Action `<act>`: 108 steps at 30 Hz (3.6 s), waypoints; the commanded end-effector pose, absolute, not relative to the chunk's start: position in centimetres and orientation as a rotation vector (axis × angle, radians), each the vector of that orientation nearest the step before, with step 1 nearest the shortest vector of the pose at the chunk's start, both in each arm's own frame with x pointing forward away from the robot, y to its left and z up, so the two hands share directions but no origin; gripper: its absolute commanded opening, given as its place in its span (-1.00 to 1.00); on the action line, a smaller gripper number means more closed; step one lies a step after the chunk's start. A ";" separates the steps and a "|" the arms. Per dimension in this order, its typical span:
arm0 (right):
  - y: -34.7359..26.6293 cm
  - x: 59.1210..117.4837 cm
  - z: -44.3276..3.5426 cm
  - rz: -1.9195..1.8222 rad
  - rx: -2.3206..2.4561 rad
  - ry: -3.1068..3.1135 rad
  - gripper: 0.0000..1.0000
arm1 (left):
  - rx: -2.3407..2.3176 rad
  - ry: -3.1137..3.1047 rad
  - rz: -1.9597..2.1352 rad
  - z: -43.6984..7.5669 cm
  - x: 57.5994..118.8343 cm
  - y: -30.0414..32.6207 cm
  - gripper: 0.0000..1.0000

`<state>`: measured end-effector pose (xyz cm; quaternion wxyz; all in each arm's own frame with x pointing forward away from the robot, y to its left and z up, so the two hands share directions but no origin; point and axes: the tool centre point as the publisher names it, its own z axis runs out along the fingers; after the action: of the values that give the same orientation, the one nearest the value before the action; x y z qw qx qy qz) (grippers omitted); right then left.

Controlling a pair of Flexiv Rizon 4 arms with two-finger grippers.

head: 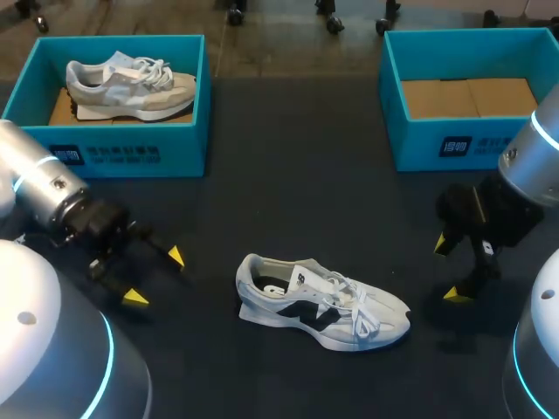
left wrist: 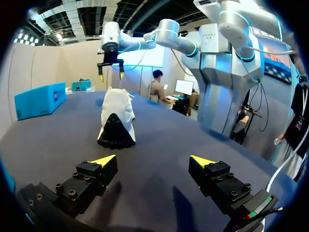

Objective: Take the shoe out of the shoebox, open the shoe tongue, remove and reinsert the insole, then place the shoe into the shoebox

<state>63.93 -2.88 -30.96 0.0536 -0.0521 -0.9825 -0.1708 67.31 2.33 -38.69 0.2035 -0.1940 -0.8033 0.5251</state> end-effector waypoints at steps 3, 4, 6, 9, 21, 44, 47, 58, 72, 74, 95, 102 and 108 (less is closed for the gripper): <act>-2.8 63.9 -31.0 -0.515 -0.160 -2.987 1.00 | -0.503 -2.320 1.476 -38.0 66.4 2.2 1.00; -2.8 63.9 -31.0 -0.515 -0.160 -2.987 1.00 | -0.503 -2.320 1.476 -38.0 66.4 2.2 1.00; -2.8 63.9 -31.0 -0.515 -0.160 -2.987 1.00 | -0.503 -2.320 1.476 -38.0 66.4 2.2 1.00; -2.8 63.9 -31.0 -0.515 -0.160 -2.987 1.00 | -0.459 -2.305 1.510 -38.3 66.3 2.0 1.00; -2.8 63.9 -31.0 -0.515 -0.160 -2.987 1.00 | -0.389 -2.384 1.573 -38.4 65.2 0.5 1.00; -2.8 63.9 -31.0 -0.515 -0.160 -2.987 1.00 | -0.357 -2.260 1.684 -39.7 66.7 -2.4 1.00; -2.8 63.9 -31.0 -0.515 -0.160 -2.987 1.00 | -0.378 -2.253 1.685 -40.0 66.7 -2.6 1.00; -2.8 63.9 -31.0 -0.515 -0.160 -2.987 1.00 | -0.224 -2.274 1.808 -41.0 68.6 -5.0 1.00; -2.8 63.9 -31.0 -0.515 -0.160 -2.987 1.00 | -0.180 -2.299 1.823 -40.8 67.3 -7.1 1.00; -2.8 63.9 -31.0 -0.515 -0.160 -2.987 1.00 | -0.179 -2.301 1.823 -40.8 67.0 -7.4 1.00; -2.8 63.9 -31.0 -0.515 -0.160 -2.987 1.00 | -0.125 -2.380 1.837 -41.0 67.4 -9.7 1.00; -2.8 63.9 -31.0 -0.515 -0.160 -2.987 1.00 | -0.110 -2.378 1.831 -41.5 68.0 -10.0 1.00; -2.8 63.9 -31.0 -0.515 -0.160 -2.987 1.00 | -0.123 -2.378 1.816 -41.7 68.1 -10.5 1.00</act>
<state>63.93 -2.89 -30.96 0.0535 -0.0521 -0.9825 -0.1708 67.82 -10.10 -41.42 0.0716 -0.0400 -0.7915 0.6056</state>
